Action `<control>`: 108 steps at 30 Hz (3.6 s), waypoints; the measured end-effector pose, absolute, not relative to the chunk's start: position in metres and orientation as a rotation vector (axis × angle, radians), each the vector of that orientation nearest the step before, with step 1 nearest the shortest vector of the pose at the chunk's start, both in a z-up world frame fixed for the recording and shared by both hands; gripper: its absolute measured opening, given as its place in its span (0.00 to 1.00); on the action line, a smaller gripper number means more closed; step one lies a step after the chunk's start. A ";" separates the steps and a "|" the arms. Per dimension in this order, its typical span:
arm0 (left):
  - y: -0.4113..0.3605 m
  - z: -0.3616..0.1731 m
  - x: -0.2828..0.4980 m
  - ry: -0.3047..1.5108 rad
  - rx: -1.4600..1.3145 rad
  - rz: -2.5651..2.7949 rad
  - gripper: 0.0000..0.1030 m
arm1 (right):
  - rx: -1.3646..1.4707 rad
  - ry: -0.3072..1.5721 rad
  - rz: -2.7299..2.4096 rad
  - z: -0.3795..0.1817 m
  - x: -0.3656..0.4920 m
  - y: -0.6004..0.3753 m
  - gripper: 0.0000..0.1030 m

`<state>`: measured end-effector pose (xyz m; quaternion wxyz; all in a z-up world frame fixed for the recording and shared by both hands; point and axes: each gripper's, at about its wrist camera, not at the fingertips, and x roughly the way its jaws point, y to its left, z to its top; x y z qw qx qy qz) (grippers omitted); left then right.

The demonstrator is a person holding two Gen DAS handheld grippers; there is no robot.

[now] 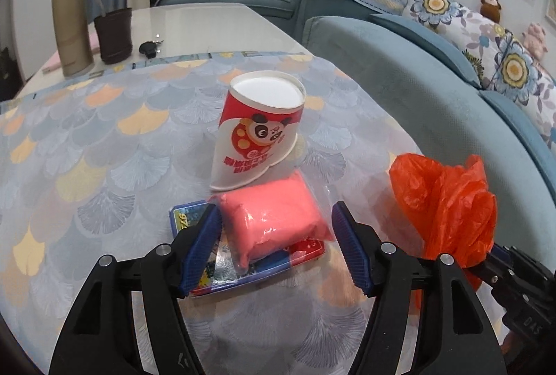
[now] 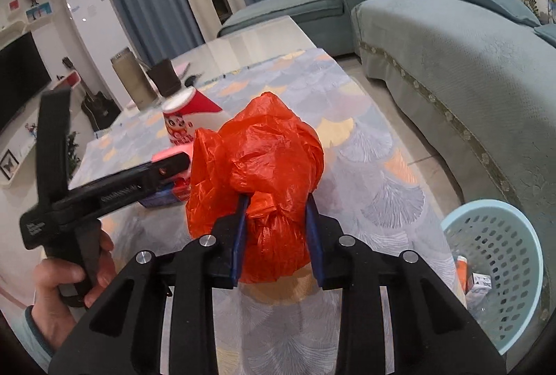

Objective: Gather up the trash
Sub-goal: 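Carry pink package and red bag over the wastebasket and open both tools, then grasp the blue tiger-print card box with the left tool while the right tool approaches the paper cup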

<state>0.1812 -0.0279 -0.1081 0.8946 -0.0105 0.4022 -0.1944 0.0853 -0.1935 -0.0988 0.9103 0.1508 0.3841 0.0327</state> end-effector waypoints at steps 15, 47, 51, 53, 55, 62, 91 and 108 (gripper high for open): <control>-0.024 -0.097 0.157 0.756 -0.064 -0.469 0.40 | 0.313 0.777 0.054 -0.099 0.080 -0.193 0.27; -0.224 -0.009 0.032 0.672 -0.004 -0.876 0.40 | 0.414 0.623 -0.383 -0.022 -0.065 -0.370 0.26; -0.242 -0.033 0.029 0.720 0.032 -0.892 0.40 | 0.463 0.694 -0.439 -0.046 -0.072 -0.398 0.27; -0.249 -0.046 0.032 0.758 0.054 -0.893 0.40 | 0.485 0.739 -0.455 -0.061 -0.071 -0.407 0.27; -0.255 -0.061 0.038 0.811 0.063 -0.899 0.40 | 0.511 0.791 -0.474 -0.078 -0.070 -0.415 0.27; -0.262 -0.092 0.053 0.917 0.095 -0.914 0.42 | 0.589 0.882 -0.496 -0.117 -0.069 -0.422 0.30; -0.185 -0.022 0.059 0.711 0.020 -0.831 0.60 | 0.414 0.738 -0.305 -0.042 -0.038 -0.349 0.45; -0.025 -0.029 0.130 0.679 -0.054 -0.509 0.72 | 0.221 0.701 -0.081 -0.030 0.062 -0.204 0.46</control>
